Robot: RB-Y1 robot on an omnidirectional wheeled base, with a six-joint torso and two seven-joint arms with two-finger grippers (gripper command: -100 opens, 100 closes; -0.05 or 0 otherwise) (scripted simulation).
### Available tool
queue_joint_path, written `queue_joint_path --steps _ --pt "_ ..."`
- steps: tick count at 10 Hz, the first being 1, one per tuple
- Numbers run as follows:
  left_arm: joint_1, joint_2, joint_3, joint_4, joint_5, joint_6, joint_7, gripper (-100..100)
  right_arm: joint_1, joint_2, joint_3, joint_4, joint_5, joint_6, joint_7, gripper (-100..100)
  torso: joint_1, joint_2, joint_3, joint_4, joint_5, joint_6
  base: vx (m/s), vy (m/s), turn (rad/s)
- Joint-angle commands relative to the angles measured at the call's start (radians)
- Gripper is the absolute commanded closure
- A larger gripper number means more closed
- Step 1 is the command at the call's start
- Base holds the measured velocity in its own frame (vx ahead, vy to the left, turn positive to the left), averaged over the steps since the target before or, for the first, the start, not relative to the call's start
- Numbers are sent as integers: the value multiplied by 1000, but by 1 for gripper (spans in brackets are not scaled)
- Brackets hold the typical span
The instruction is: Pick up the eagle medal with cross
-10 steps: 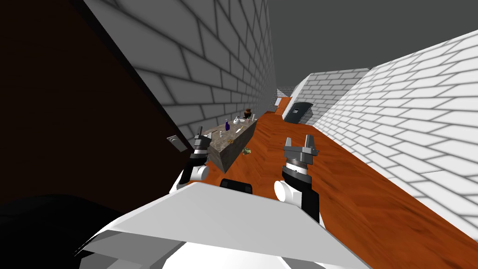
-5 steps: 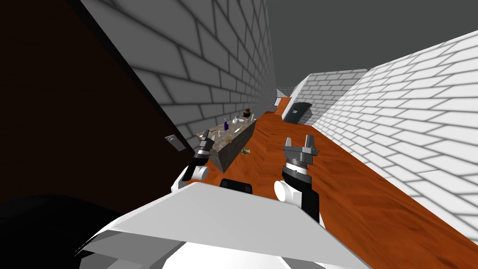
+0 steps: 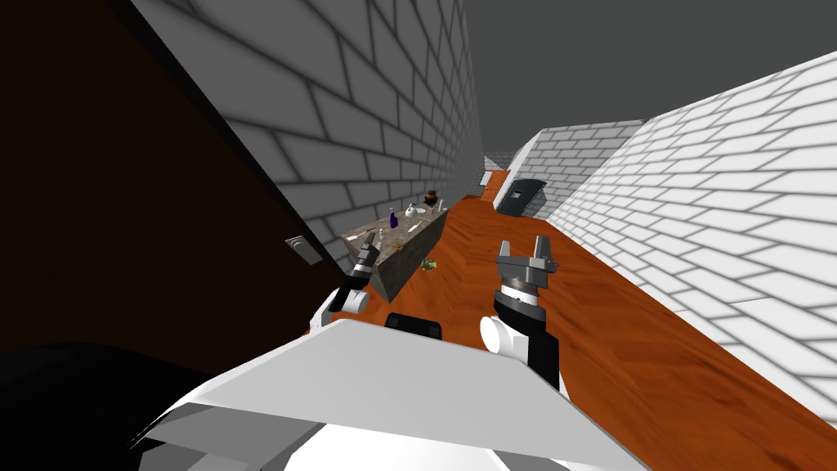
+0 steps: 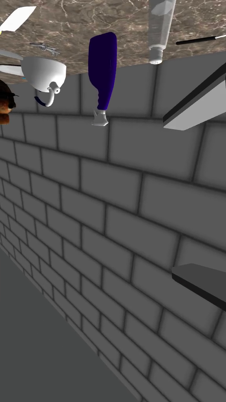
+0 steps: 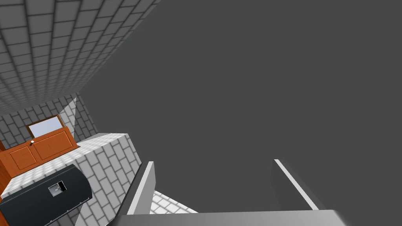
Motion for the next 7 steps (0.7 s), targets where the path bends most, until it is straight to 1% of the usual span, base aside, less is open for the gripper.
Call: queue_joint_path --steps 1,7 --pt "-19 11 0 45 -6 3 -6 -100 0 0 0 0 0 0 0 0 0 0 0 0 0 0 6 -41 2" --pt "-78 20 -8 232 -34 -10 -38 -100 0 0 0 0 0 0 0 0 -2 -1 -1 0 0 0 26 -60 7"
